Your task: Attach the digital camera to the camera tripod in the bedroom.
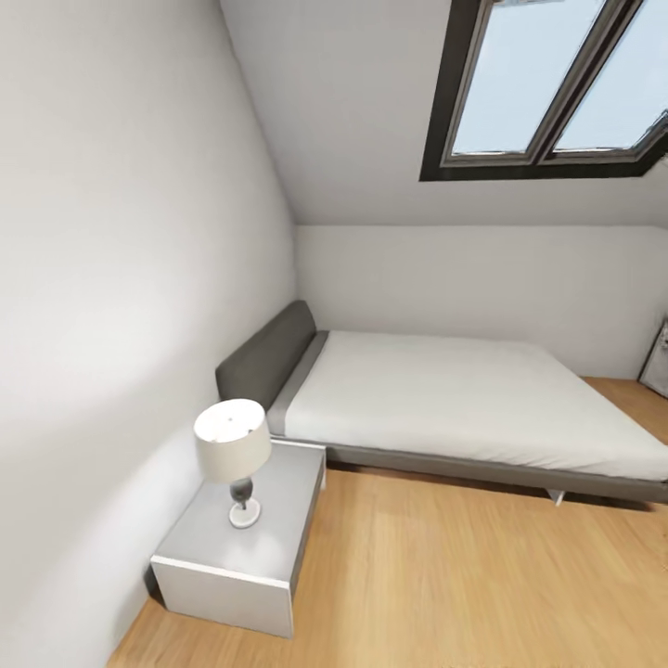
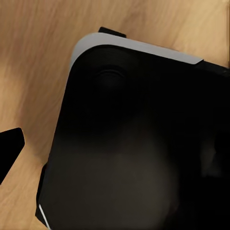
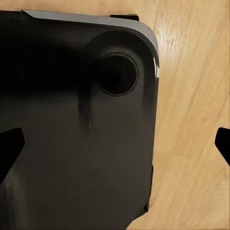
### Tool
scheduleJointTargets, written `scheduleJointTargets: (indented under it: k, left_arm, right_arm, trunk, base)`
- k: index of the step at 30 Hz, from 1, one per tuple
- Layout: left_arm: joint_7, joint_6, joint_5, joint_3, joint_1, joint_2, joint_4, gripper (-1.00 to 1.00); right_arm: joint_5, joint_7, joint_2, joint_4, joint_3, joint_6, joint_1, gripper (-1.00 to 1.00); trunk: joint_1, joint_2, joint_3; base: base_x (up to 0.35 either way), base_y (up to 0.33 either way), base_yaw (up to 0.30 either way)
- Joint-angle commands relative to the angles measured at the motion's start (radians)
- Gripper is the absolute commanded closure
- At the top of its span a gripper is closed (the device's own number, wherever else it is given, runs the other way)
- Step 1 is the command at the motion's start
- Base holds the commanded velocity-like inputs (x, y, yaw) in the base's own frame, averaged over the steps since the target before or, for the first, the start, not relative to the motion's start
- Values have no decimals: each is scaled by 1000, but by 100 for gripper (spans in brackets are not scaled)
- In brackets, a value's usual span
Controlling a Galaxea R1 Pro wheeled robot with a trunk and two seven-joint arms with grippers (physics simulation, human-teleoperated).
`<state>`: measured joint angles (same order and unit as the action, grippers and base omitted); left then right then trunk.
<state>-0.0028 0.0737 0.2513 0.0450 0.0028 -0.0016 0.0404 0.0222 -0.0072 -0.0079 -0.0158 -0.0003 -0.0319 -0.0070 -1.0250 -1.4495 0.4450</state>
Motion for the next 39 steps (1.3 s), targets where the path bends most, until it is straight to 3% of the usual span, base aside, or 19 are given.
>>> scheduleJointTargets:
  k: [1, 11, 39]
  left_arm:
    - [0, 2, 13, 5, 0, 0, 1, -100]
    - [5, 4, 31, 7, 0, 0, 1, -100]
    - [9, 5, 34, 7, 0, 0, 1, -100]
  right_arm:
    - [2, -1, -1, 1, 1, -5, -1, -100]
    - [2, 0, -3, 2, 3, -8, -1, -100]
    - [4, 0, -3, 1, 5, -10, -1, -100]
  trunk:
    - [0, 0, 0]
    - [0, 0, -4]
    - [0, 0, -17]
  base:
    - [0, 0, -283]
    - [0, 0, -283]
    - [0, 0, -283]
